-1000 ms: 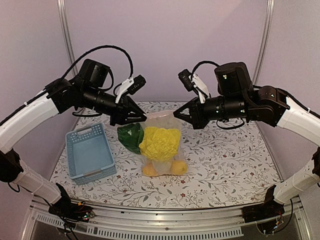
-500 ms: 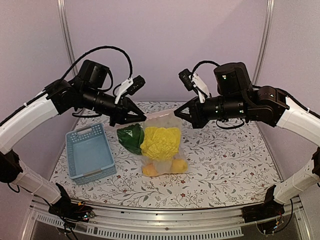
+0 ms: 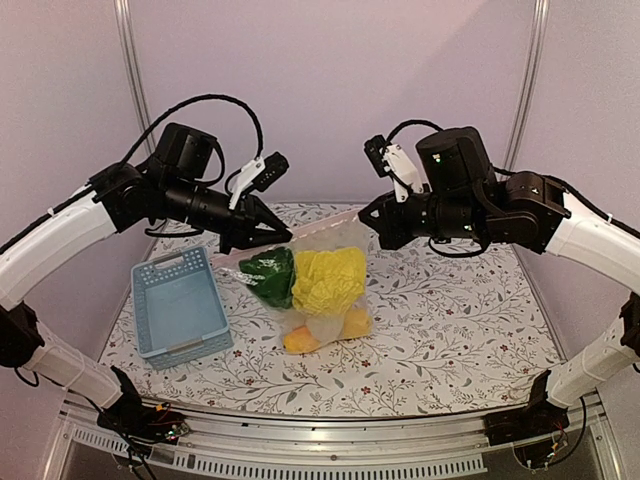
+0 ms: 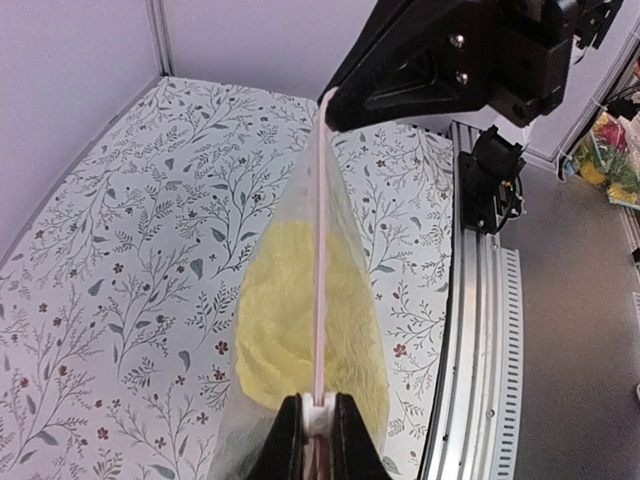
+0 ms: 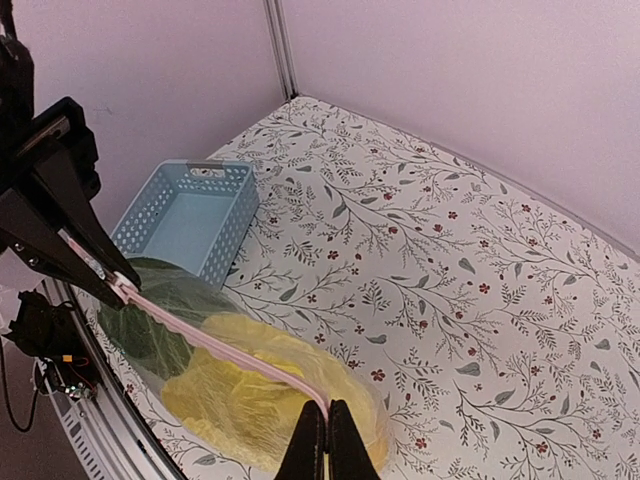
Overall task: Place the food in the zip-top bag and seal the zipper
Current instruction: Zip the zipper of the food storage bag.
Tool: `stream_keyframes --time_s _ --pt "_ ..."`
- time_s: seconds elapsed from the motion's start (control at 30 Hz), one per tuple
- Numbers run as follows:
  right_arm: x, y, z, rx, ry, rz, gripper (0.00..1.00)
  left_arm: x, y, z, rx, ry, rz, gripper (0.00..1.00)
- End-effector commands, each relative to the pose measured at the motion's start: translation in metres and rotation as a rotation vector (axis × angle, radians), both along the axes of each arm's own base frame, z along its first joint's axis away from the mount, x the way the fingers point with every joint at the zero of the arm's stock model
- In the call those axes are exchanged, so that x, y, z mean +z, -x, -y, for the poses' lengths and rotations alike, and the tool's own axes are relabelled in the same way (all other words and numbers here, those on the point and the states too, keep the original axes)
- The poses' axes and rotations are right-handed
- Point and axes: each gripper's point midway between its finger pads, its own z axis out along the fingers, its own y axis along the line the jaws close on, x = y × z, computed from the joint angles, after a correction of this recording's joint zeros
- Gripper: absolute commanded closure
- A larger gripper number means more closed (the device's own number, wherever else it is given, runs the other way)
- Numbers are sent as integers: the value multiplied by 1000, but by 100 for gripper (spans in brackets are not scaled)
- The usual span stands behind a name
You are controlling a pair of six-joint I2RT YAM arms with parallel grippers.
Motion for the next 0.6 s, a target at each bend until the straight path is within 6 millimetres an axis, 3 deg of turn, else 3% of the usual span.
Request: stream_keyframes --time_s 0.0,0.57 --pt "16 -23 31 -184 16 55 100 -6 -1 -20 55 -35 -24 100" --pt "14 -34 54 -299 12 45 100 -23 -13 -50 161 -80 -22 100"
